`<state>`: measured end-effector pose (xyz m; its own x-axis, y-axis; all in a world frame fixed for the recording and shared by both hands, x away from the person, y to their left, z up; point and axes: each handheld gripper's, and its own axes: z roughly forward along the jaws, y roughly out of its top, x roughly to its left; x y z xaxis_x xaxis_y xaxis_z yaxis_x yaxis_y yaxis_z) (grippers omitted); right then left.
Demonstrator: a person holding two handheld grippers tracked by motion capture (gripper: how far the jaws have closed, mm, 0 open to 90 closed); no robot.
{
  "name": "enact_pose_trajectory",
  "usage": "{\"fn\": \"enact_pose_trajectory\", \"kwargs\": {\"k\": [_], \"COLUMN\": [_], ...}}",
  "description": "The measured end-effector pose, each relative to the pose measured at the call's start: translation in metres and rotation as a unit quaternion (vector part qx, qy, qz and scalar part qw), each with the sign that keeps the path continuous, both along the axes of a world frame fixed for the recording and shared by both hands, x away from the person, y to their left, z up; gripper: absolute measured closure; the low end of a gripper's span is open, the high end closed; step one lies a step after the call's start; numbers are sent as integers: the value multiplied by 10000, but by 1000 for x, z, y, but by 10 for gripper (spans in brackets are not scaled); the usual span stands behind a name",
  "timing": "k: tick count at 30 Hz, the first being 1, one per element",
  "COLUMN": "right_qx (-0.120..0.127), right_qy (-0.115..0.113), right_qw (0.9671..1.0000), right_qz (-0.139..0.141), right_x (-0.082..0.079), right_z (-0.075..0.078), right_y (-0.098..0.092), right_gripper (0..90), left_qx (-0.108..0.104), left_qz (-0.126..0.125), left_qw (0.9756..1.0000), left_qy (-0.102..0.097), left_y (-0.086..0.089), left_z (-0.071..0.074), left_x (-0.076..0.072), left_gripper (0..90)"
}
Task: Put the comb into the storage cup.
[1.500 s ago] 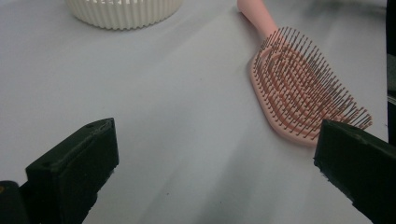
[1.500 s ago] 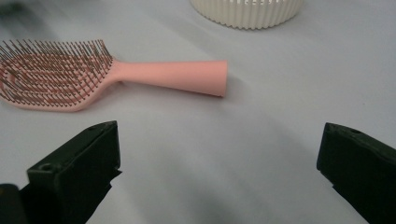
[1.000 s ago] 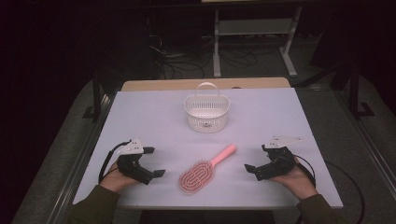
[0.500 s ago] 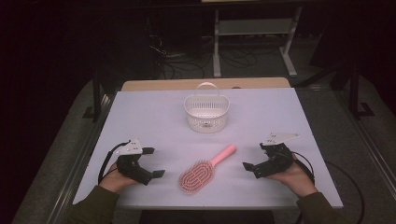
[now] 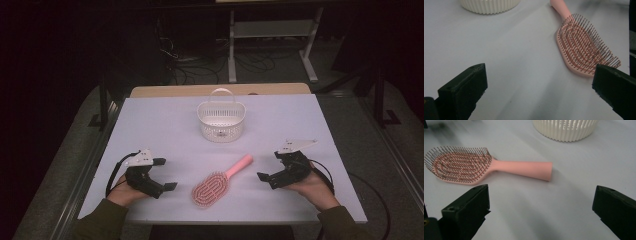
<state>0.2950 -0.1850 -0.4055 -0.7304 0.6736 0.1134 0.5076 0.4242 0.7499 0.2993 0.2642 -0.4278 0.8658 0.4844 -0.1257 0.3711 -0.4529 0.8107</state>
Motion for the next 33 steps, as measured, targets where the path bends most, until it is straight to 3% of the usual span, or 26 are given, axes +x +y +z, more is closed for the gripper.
{"fn": "enact_pose_trajectory", "kwargs": {"k": [10,33], "right_qx": [-48,-62], "right_qy": [43,110], "right_qw": [9999,9992], "right_qz": [111,386], "right_x": [8,26], "right_z": [2,10], "right_y": [14,31], "right_gripper": [12,111], "left_qx": [-25,-41], "left_qz": [-53,-39], "left_qw": [10000,10000], "left_qy": [4,-6], "left_y": [1,0], "left_z": [0,-1], "left_x": [-1,-1], "left_gripper": [0,0]}}
